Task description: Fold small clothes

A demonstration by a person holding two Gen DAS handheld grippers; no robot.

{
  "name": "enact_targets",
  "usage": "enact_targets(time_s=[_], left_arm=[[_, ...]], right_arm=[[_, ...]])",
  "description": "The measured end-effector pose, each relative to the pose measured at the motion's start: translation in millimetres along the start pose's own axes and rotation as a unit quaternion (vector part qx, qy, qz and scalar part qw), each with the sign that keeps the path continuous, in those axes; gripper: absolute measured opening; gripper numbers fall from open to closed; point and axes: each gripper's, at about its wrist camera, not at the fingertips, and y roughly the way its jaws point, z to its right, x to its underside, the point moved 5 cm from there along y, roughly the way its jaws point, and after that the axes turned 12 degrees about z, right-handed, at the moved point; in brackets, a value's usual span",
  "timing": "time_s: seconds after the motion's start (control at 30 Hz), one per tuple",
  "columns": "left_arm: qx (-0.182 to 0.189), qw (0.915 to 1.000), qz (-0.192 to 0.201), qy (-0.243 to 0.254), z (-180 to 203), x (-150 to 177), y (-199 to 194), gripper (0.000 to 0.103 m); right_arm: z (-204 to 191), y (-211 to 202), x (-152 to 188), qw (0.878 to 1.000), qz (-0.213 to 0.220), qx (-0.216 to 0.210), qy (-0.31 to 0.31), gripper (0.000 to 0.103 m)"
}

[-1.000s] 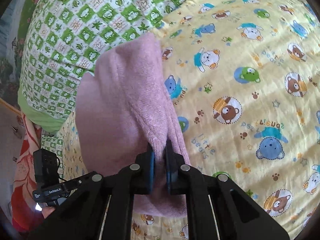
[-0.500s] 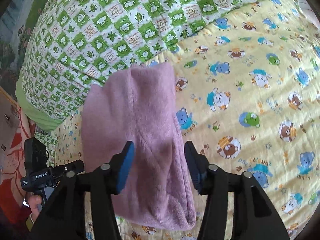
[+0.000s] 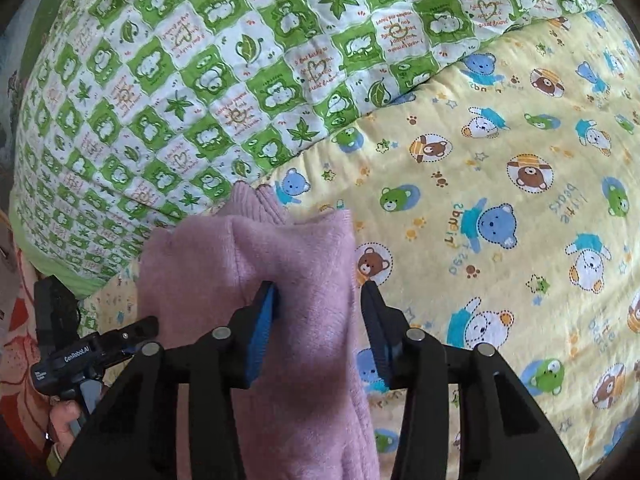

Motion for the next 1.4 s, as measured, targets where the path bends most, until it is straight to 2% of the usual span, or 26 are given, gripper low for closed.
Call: enact_targets(time_s=[0.17, 0.27, 0.33, 0.37, 0.43, 0.47, 0.53, 0.7, 0.83, 0.9, 0.97, 1.0, 1.03, 1.07, 1.13, 1.2, 1.4], left_arm=[[-0.021, 0.9993, 0.002, 0.029, 5, -7, 12, 0.075], [-0.003, 0.9999, 0.001, 0.016, 3, -7, 3, 0.074], [0.017, 0.9998, -0.005, -0.004, 0, 2, -9, 0.074], [0.027, 0.9995, -0.009, -0.014, -2, 8, -14, 0.074], [0.038, 0.9988, -0.010, -0.028, -1, 17, -22, 0.079], [0.046, 0.9981, -0.011, -0.040, -3, 24, -28, 0.083], [0.060, 0.9965, -0.021, -0.055, -3, 37, -33, 0.083], [0.084, 0.9921, -0.053, -0.077, 4, 77, -30, 0.085], [0.088, 0.9907, -0.059, -0.085, 12, 84, -15, 0.089], [0.096, 0.9902, -0.059, -0.082, 18, 83, -7, 0.085], [0.112, 0.9888, -0.060, -0.079, 27, 82, 1, 0.063], [0.109, 0.9895, -0.058, -0.075, 23, 81, 2, 0.061], [0.109, 0.9897, -0.056, -0.073, 25, 80, 2, 0.054], [0.115, 0.9894, -0.052, -0.071, 27, 80, 0, 0.048], [0.124, 0.9893, -0.041, -0.064, 32, 79, -9, 0.042], [0.129, 0.9893, -0.034, -0.059, 37, 78, -17, 0.041], [0.119, 0.9919, 0.004, -0.044, 32, 78, -71, 0.040]], right_arm=[[6, 16, -3, 1.000, -0.002, 0.018, -0.007, 0.041], [7, 12, -5, 1.000, -0.001, 0.007, 0.002, 0.041], [7, 2, -5, 1.000, -0.001, -0.018, 0.024, 0.042], [7, -4, -5, 0.999, -0.001, -0.027, 0.029, 0.046], [5, -16, 0, 0.999, -0.001, -0.041, 0.028, 0.062], [4, -22, 3, 0.998, 0.000, -0.050, 0.026, 0.064], [3, -30, 13, 0.998, -0.008, -0.065, 0.024, 0.070], [4, -29, 43, 0.995, -0.045, -0.084, 0.023, 0.070], [11, -14, 57, 0.993, -0.070, -0.087, 0.047, 0.070], [10, -7, 61, 0.990, -0.082, -0.097, 0.055, 0.070], [6, -3, 64, 0.988, -0.092, -0.111, 0.054, 0.070], [4, -1, 67, 0.987, -0.098, -0.114, 0.053, 0.064], [2, 1, 69, 0.987, -0.103, -0.114, 0.051, 0.051], [1, 2, 71, 0.986, -0.107, -0.113, 0.051, 0.048], [-4, -3, 70, 0.987, -0.102, -0.117, 0.046, 0.039], [-12, -12, 68, 0.987, -0.093, -0.123, 0.039, 0.036], [-52, -38, 71, 0.984, -0.074, -0.158, 0.039, 0.033]])
